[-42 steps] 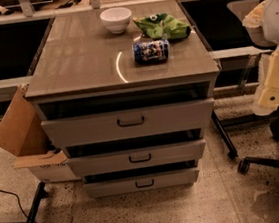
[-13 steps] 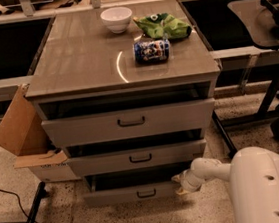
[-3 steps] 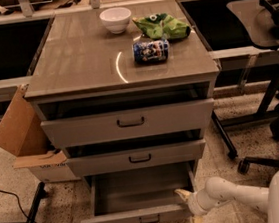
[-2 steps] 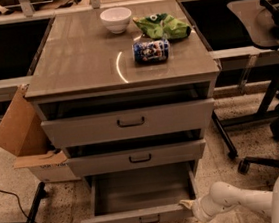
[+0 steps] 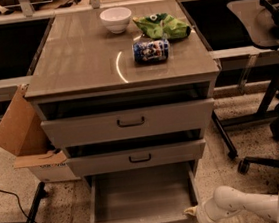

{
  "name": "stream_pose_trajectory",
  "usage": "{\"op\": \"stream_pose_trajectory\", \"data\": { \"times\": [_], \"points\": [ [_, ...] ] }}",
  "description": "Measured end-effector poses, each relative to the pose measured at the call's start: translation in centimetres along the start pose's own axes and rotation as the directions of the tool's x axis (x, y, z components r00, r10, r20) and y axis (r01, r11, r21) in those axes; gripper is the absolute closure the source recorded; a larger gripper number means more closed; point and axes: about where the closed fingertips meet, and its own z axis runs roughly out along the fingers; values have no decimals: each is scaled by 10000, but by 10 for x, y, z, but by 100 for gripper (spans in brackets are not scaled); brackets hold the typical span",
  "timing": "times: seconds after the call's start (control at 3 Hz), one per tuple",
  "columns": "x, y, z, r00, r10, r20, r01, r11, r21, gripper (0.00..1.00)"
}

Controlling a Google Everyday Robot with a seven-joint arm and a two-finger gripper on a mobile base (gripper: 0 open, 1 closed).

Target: Open bottom drawer

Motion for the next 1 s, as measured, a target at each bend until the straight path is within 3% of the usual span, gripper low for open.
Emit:
{"op": "stream_pose_trajectory", "data": {
  "times": [0.33,0.67,1.0],
  "points": [
    [-1,1,-1,10000,-4,12,4,10000,-15,8],
    [-1,0,-1,10000,-5,12,5,10000,-14,0],
    [-3,-2,-14,9996,-278,101,276,9994,229,0]
  ]
}}
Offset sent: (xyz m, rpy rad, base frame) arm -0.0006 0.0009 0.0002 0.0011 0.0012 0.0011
